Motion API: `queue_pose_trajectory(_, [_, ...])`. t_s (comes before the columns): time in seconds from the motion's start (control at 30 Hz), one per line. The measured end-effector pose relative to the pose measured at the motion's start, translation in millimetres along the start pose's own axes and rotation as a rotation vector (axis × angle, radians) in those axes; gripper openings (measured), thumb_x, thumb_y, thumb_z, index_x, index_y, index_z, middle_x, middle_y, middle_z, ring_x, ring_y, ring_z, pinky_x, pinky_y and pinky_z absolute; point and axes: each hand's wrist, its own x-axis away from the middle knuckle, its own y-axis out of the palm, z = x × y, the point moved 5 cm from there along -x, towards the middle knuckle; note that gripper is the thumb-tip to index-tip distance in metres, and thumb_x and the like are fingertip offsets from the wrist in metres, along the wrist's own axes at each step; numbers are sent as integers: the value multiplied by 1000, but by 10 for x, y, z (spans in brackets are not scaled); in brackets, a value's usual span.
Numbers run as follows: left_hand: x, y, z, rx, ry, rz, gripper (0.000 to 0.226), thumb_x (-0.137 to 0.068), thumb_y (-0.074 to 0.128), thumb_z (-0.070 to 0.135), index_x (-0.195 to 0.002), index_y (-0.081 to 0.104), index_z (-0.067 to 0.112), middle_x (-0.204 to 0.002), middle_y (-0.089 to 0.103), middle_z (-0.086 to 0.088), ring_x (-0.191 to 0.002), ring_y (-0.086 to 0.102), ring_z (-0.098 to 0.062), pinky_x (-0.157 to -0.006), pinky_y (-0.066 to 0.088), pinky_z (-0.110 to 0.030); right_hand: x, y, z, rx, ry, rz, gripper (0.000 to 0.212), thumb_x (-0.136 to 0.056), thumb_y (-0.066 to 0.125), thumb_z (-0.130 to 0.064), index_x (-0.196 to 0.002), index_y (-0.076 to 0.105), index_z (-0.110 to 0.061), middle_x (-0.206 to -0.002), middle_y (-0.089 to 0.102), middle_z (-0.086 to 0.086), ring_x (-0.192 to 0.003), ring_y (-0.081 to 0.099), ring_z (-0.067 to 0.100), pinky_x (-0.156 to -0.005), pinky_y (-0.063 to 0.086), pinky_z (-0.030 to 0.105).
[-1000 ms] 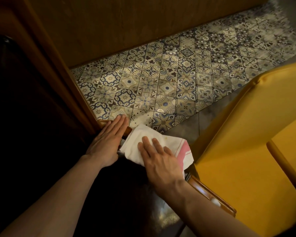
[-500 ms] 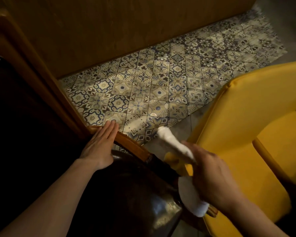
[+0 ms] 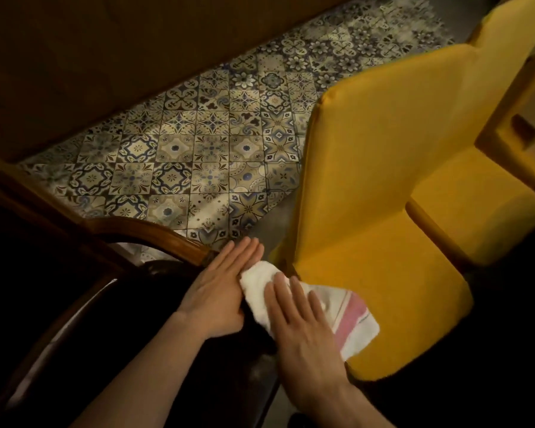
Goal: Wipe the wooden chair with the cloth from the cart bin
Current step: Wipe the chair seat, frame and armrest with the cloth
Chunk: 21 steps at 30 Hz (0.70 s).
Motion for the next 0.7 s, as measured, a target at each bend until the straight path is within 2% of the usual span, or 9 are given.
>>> queue_pose_trajectory(0.07, [-1,46,5,18,-12,12,105,-76,58,33,-158,-4,11,-168,-8,-3,-152,-18,-14,-125,-4,-39,22,152,-2,46,-12,-6,76,-79,-3,-25,-149,-28,-13,-157,-35,12,-143,-33,38,-118,-11,55])
queue_pose_trajectory(0.17, [-24,73,1,27,3,5,107,-73,57,30,-158,-6,13,-168,-7,-1,-152,-17,-10,-125,-5,-37,74,211,110,38,-30,21,77,-77,-7,-23,-150,-27,-13,-159,-32,11,-144,-32,35,-119,-8,55])
queue_pose_trajectory(0.27, [-32,96,0,7,-12,0,109,-69,55,30,-158,-5,14,-168,-5,-1,-153,-14,-10,-124,-6,-36,110,216,207,59,-47,42,74,-84,5,-22,-151,-24,-12,-160,-29,11,-145,-29,34,-120,-3,55])
queue_pose_trajectory(0.4, [-35,94,0,-13,-30,-6,110,-68,57,28,-159,-2,14,-169,-1,-2,-153,-11,-12,-125,0,-40,156,224,267,67,-52,30,78,-94,26,-21,-149,-29,-14,-159,-34,10,-144,-34,32,-120,-6,53])
queue_pose_trajectory(0.53, [-55,93,3,-61,-52,-39,116,-65,61,26,-159,-6,15,-169,-4,-3,-153,-14,-12,-125,-1,-39,229,229,355,64,-39,22,81,-97,33,-21,-150,-28,-15,-159,-34,10,-144,-33,32,-120,-6,53])
queue_pose_trajectory(0.7, [-56,94,12,-83,-75,-70,121,-63,65,23,-158,-10,16,-168,-8,-1,-152,-17,-11,-125,-4,-38,330,232,447,42,-23,-8,75,-85,11,-21,-150,-28,-15,-159,-33,9,-145,-31,33,-120,-3,54])
